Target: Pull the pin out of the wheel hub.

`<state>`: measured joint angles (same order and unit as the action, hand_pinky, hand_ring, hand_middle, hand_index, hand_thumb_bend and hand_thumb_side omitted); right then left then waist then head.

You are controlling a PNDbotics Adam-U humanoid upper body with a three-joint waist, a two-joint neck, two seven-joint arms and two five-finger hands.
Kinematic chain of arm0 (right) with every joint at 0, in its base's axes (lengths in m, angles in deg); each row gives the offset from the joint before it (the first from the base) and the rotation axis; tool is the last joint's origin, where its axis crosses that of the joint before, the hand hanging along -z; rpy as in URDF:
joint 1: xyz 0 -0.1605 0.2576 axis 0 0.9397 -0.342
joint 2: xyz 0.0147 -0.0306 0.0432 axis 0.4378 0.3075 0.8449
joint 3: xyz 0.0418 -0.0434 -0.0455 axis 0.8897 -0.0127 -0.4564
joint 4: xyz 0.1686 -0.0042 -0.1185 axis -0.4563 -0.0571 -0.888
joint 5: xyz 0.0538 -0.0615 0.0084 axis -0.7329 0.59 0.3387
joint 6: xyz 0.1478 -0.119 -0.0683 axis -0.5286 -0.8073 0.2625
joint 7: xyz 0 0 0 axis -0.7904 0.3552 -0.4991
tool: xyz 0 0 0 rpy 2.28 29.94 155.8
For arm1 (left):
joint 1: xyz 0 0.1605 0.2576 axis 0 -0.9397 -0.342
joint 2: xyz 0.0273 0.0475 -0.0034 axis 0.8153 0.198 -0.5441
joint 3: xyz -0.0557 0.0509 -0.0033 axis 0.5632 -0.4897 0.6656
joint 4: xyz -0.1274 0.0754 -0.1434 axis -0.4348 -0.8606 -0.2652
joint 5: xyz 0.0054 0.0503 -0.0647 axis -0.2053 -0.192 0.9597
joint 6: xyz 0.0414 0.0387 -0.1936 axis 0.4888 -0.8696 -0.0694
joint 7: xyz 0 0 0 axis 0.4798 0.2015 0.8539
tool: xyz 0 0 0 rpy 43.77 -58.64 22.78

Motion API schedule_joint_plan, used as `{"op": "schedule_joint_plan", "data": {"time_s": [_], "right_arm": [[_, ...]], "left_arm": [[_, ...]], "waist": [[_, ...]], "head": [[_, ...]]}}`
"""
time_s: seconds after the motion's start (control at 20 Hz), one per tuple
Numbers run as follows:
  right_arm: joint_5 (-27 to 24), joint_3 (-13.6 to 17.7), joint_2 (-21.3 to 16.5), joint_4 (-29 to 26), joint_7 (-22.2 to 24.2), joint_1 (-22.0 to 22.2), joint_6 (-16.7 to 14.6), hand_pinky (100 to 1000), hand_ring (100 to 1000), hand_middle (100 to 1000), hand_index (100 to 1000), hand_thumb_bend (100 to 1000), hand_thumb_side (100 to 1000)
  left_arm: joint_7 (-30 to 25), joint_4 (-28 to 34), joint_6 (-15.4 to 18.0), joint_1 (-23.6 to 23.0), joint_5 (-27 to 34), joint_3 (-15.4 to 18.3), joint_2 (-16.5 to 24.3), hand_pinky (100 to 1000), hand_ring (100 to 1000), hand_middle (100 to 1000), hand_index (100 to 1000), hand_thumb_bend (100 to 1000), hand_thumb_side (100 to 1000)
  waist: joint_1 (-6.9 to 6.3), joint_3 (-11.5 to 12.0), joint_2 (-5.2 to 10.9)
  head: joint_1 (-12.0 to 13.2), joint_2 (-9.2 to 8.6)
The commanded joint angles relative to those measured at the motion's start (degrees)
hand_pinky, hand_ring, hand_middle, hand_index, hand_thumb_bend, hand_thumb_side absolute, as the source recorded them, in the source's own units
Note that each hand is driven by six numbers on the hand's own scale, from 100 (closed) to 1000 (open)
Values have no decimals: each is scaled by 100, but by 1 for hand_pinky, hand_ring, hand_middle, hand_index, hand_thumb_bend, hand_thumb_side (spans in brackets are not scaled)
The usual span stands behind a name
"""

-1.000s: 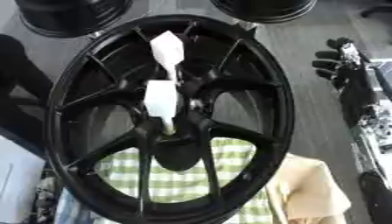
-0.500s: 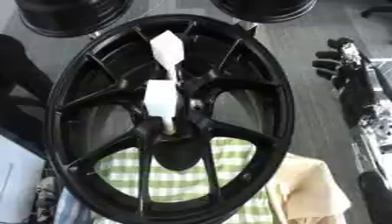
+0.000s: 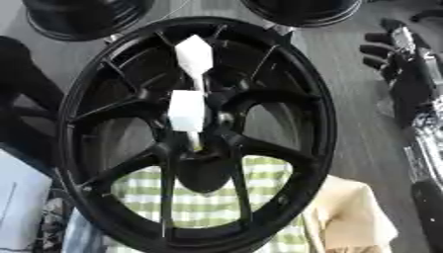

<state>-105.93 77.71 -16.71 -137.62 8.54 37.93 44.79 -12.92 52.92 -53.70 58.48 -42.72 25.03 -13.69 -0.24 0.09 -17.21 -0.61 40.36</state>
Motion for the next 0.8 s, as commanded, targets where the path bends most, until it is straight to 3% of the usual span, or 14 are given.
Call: {"op": "schedule_joint_plan", "data": {"time_s": [0.05,0.1,0.45,0.6,0.8], "right_arm": [[-179,-125,-563,-437,188,-355,-16,866,818,769,915,100,760],[-235,-190,-682,-533,246,-510,8,866,819,773,915,100,695],[-377,-901,-1384,-1204,681,-1591,599,869,824,777,912,100,666],[-273,-1274,-1514,-1242,1032,-2086,770,867,821,775,908,100,650],[91,-1783,-1548,-1247,1594,-2744,894,860,815,773,901,100,557]], "left_arm": [[20,34,8,-5,-49,50,233,705,627,617,709,147,778],[22,25,7,-27,-54,50,253,705,627,617,709,147,778],[23,-21,4,-147,-87,50,379,705,628,618,708,145,779],[19,-37,4,-186,-97,50,420,706,628,617,707,144,780],[25,-56,4,-235,-107,58,477,706,628,618,707,144,782]], "waist": [[34,-34,178],[52,-52,196],[159,-145,297],[199,-172,332],[252,-214,359]], "head": [[25,75],[34,98],[61,193],[61,230],[95,277]]}}
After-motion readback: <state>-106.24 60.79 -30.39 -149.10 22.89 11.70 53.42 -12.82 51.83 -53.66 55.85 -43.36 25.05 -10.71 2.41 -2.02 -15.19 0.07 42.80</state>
